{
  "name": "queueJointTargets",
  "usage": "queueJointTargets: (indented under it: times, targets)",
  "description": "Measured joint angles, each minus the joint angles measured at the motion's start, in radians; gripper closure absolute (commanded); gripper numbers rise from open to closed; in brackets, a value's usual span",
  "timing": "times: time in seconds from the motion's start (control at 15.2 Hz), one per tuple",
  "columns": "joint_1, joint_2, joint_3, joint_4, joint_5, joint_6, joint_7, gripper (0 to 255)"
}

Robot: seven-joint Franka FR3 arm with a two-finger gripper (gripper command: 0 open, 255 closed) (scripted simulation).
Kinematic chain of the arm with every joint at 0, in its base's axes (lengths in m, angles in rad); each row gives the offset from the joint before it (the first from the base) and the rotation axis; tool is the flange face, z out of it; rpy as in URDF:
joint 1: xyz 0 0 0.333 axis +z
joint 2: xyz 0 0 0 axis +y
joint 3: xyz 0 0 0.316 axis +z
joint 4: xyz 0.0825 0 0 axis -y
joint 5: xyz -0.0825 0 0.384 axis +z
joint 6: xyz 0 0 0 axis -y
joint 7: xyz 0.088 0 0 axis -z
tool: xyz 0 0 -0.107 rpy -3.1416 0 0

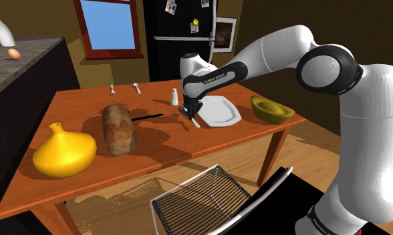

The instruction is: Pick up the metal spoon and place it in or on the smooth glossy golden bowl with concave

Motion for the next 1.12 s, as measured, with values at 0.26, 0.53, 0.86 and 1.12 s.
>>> queueJointTargets:
  times: [0.26,0.53,0.86,1.12]
  targets:
    - [0.001,-0.02,0.004,0.027,0.008,-0.047,-0.01,255]
    - [-0.001,-0.042,0.006,0.05,0.017,-0.09,-0.024,255]
    - [0.0,-0.055,0.009,0.097,0.024,-0.148,-0.037,255]
    - [0.001,-0.065,0.011,0.135,0.03,-0.196,-0.047,255]
